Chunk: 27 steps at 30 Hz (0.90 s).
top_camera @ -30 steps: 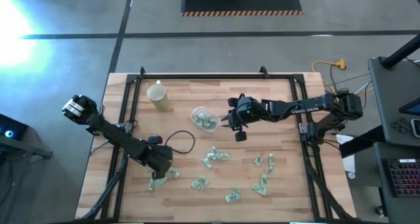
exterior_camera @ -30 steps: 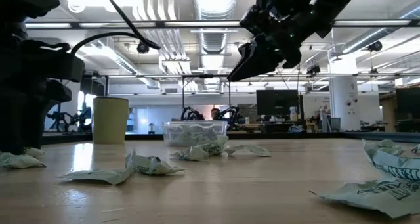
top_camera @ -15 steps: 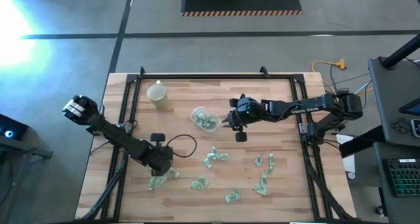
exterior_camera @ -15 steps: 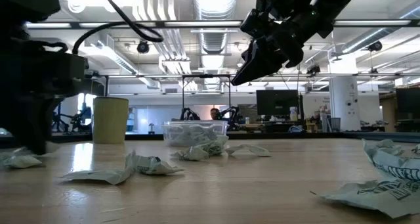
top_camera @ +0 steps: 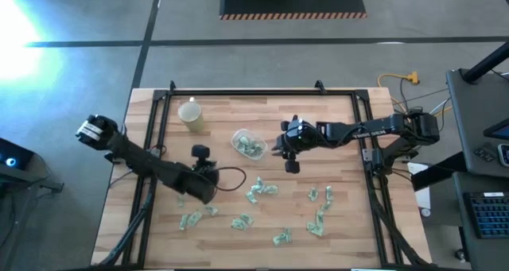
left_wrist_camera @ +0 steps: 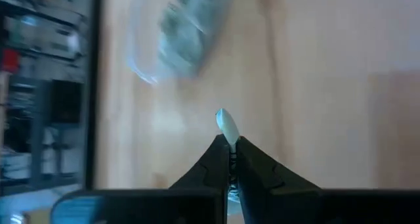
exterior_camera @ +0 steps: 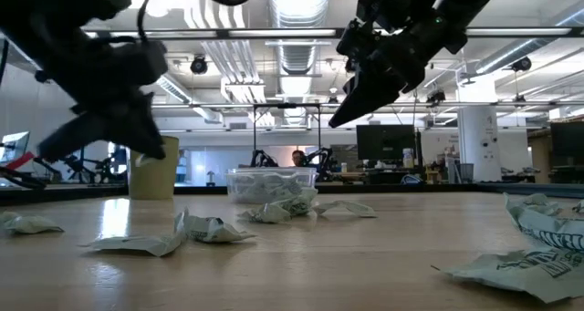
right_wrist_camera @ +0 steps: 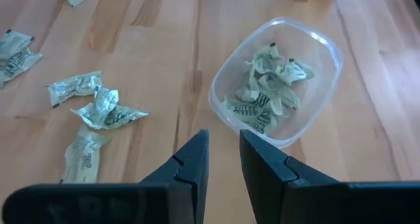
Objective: Pick and place Stevia / Truvia into bins
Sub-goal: Put the stevia packet into the transparent container
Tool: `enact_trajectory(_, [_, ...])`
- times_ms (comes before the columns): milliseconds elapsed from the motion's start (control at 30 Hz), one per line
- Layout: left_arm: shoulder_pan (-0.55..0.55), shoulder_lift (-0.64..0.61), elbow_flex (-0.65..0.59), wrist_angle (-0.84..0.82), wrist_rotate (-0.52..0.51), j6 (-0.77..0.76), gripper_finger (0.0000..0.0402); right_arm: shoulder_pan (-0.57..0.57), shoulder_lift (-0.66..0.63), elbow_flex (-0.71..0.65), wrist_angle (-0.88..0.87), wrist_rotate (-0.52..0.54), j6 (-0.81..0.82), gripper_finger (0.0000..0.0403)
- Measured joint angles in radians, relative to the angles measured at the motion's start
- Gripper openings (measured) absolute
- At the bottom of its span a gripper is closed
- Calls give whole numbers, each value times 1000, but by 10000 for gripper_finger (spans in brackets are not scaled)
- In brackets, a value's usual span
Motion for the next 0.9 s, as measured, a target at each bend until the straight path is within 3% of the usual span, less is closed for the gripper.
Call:
enact_trajectory(233, [153, 0, -2, 304, 10, 328, 2, 32, 0, -8, -2, 0, 5, 68])
enact_trajectory(400, [273, 0, -2, 517, 165, 514, 2, 53, 0, -9, -46, 0, 5, 70])
enact_trajectory(700, [498, 36, -2, 704, 427, 557, 2, 64, 0, -9, -76, 0, 5, 63])
enact_trajectory(900, [556, 108, -3, 786, 498, 557, 2, 64, 0, -9, -76, 0, 20, 66])
